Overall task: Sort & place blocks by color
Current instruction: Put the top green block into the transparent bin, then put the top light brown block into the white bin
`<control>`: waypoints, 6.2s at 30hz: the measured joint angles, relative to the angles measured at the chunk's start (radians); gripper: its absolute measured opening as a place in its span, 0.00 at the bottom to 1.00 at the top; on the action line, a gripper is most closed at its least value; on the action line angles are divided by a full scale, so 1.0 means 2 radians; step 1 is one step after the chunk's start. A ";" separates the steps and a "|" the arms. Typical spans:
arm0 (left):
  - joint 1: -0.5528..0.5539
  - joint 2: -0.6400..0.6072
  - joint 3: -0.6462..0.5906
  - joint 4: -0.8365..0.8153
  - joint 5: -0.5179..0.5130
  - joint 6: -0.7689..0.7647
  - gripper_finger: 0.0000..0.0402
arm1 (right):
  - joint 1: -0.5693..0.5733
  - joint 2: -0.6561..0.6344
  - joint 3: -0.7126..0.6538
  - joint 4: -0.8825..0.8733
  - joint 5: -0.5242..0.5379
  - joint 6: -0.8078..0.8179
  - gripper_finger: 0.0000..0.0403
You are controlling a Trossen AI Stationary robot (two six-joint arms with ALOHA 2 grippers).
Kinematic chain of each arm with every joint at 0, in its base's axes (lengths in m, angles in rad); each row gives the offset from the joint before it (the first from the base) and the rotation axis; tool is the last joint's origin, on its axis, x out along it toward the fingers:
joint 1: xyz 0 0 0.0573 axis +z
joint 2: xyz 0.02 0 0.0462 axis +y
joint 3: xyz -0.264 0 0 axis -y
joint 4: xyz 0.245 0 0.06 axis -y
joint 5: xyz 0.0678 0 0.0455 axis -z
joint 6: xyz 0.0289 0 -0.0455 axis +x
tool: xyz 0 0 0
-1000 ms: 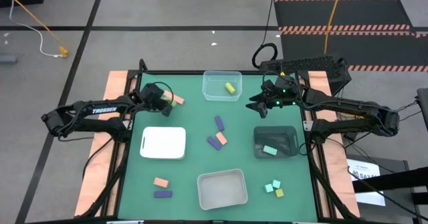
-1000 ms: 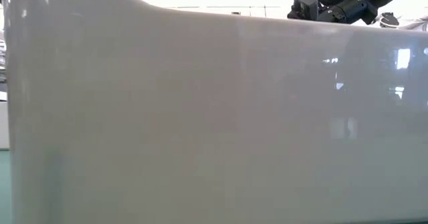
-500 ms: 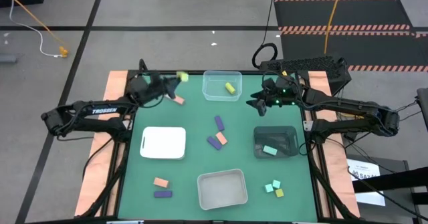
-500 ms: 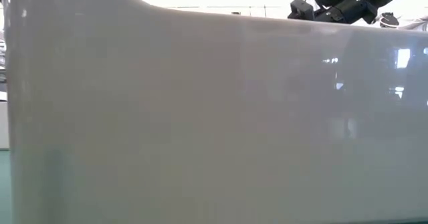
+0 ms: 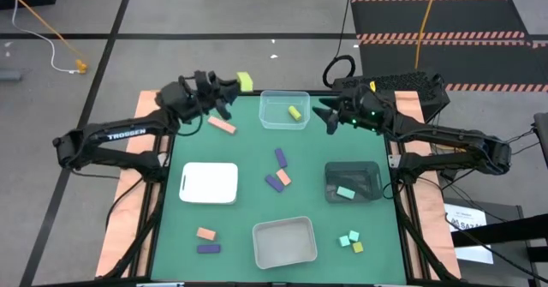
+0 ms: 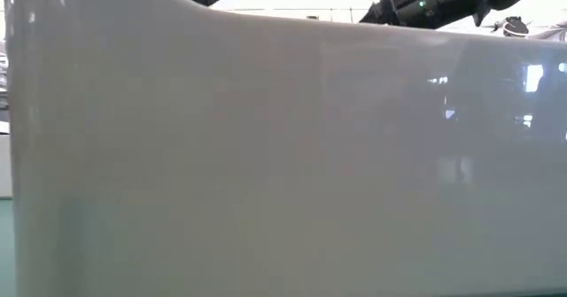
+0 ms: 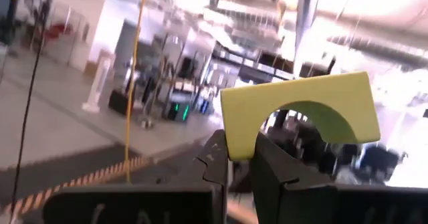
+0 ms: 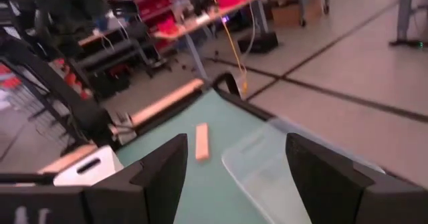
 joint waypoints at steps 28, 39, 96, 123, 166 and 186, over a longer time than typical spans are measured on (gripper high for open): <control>-0.001 0.200 0.054 -0.071 -0.054 0.013 0.09 | -0.006 0.070 0.000 0.110 0.012 -0.032 0.60; 0.011 0.309 0.054 -0.088 -0.054 -0.002 0.09 | -0.025 0.093 0.000 0.109 0.013 -0.033 0.60; 0.149 0.201 0.054 -0.512 0.115 0.481 0.46 | -0.082 0.101 0.000 0.075 0.010 -0.075 0.60; 0.153 0.232 0.053 -0.544 0.041 0.548 0.46 | -0.082 0.101 0.000 0.074 0.010 -0.075 0.60; 0.154 0.292 0.053 -0.617 0.033 0.589 0.14 | -0.082 0.101 0.000 0.065 0.012 -0.075 0.60; 0.099 0.121 0.053 -0.338 0.161 0.308 0.14 | -0.082 0.101 0.000 0.066 0.014 -0.073 0.60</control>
